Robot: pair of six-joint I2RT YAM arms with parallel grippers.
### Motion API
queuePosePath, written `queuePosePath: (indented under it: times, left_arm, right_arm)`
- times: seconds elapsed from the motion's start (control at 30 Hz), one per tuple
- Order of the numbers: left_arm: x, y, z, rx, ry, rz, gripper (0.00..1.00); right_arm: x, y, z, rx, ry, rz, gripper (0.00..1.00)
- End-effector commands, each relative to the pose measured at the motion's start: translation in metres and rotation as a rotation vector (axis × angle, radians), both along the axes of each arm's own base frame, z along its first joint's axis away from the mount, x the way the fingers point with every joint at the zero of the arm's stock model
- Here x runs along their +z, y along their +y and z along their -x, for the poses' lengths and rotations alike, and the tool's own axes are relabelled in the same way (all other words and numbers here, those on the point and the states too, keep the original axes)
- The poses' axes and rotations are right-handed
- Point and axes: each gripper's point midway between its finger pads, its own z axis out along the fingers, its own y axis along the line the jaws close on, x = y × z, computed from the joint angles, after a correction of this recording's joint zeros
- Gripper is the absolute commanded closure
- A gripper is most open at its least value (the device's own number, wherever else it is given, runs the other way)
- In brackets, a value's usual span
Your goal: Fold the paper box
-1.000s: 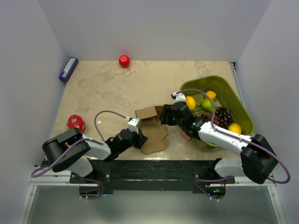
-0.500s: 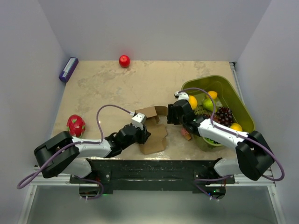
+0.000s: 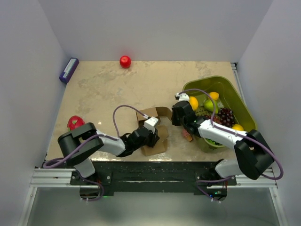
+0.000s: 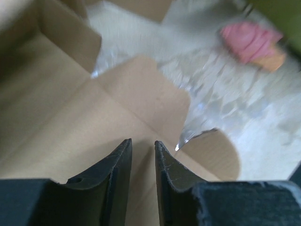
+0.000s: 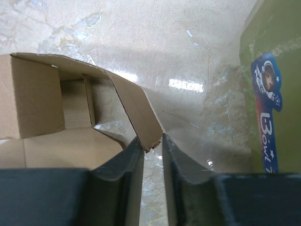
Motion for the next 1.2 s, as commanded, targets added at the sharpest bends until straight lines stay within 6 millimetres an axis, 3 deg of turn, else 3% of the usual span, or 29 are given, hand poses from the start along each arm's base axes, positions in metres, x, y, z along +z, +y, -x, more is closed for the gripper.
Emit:
queuePosePath:
  times: [0.0, 0.1, 0.23, 0.4, 0.57, 1.0, 1.17]
  left_arm:
    - [-0.009, -0.007, -0.013, 0.022, -0.056, -0.051, 0.73]
    - [-0.036, 0.005, -0.013, 0.049, -0.025, -0.137, 0.75]
    - [-0.058, 0.013, -0.008, 0.056, 0.016, -0.197, 0.78]
    - [-0.077, 0.026, -0.003, 0.076, 0.052, -0.256, 0.8]
    - [-0.083, 0.032, -0.002, 0.09, 0.063, -0.281, 0.81]
    - [0.028, -0.027, -0.017, 0.001, -0.091, -0.005, 0.77]
    - [0.033, -0.037, -0.018, -0.017, -0.099, 0.043, 0.77]
  right_arm:
    - [0.007, 0.006, -0.005, 0.05, -0.036, -0.008, 0.81]
    - [0.009, 0.007, -0.004, 0.068, -0.036, -0.002, 0.88]
    - [0.014, 0.013, -0.002, 0.099, -0.023, -0.015, 0.96]
    - [0.02, 0.013, -0.001, 0.101, 0.0, 0.0, 1.0]
    - [0.028, 0.011, 0.0, 0.11, 0.017, 0.029, 1.0]
    - [0.025, 0.008, 0.001, 0.078, 0.035, 0.028, 1.0]
    - [0.024, 0.006, 0.002, 0.07, 0.039, 0.029, 1.0]
